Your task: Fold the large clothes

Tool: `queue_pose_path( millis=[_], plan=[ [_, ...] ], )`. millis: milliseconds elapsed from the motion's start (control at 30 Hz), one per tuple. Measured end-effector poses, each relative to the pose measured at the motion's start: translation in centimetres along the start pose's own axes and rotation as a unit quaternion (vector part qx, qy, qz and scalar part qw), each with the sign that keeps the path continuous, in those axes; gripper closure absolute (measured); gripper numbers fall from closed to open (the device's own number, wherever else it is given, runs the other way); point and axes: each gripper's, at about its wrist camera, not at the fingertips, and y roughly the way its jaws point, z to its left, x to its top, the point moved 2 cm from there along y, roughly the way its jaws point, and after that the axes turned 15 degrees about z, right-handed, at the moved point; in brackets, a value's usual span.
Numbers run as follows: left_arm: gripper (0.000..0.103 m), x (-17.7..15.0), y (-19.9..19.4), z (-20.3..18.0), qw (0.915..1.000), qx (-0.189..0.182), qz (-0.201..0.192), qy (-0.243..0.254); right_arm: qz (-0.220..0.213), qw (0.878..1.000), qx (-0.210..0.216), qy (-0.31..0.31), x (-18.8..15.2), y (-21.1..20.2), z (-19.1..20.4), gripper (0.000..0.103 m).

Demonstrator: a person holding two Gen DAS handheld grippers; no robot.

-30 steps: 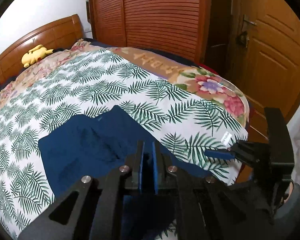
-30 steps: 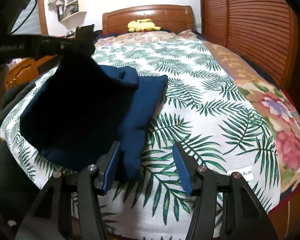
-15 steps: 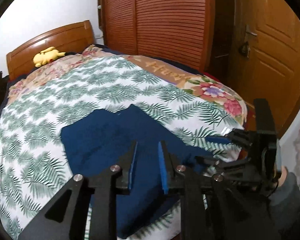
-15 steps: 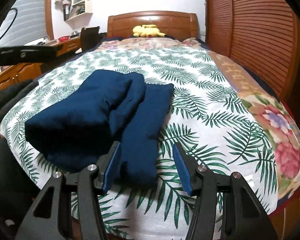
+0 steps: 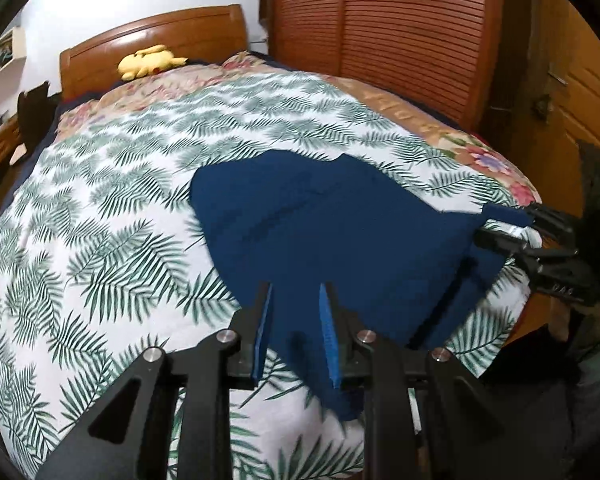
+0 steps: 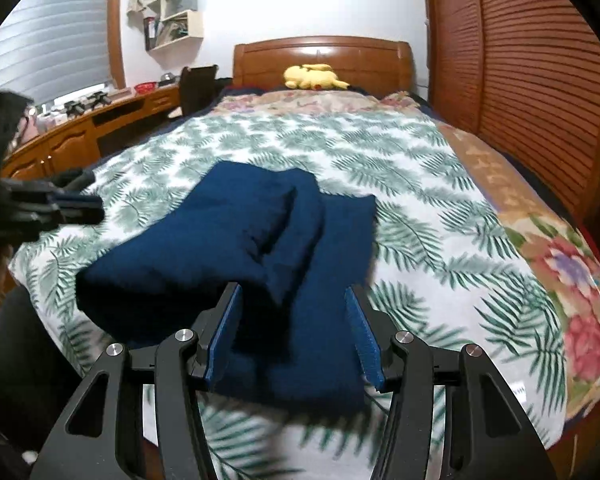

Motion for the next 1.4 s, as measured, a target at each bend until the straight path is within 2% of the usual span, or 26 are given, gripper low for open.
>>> queue_pose_path(
  millis=[200,400,667,833,1167,1300,1400],
  plan=[
    [0.081,-1.1,0.0,1.7,0.9999,-0.001,0.001,-0.012,-0.015,1.000,0.015,-0.010,2.0,0.5,2.1,0.049],
    [0.081,-2.3,0.0,3.3,0.9997,-0.002,0.000,-0.025,0.017,0.999,0.015,-0.026,3.0,3.2,4.1,0.049],
    [0.081,-3.4,0.1,4.9,0.9992,-0.003,0.001,-0.040,0.052,0.998,0.015,-0.022,3.2,5.8,4.4,0.049],
    [0.081,-3.7,0.3,5.3,0.9990,-0.003,0.002,-0.043,0.075,0.997,0.003,-0.017,2.9,7.3,4.0,0.033],
    [0.081,-3.6,0.8,5.1,0.9991,-0.005,0.006,-0.042,0.089,0.995,0.031,-0.010,2.2,7.8,3.6,0.032],
    [0.081,-3.4,1.0,5.0,0.9991,-0.005,0.007,-0.043,0.095,0.994,0.050,-0.012,1.8,7.8,3.6,0.041],
    [0.081,-3.4,1.1,5.0,0.9991,-0.005,0.007,-0.042,0.094,0.994,0.062,-0.004,1.5,7.5,3.1,0.057]
  ],
)
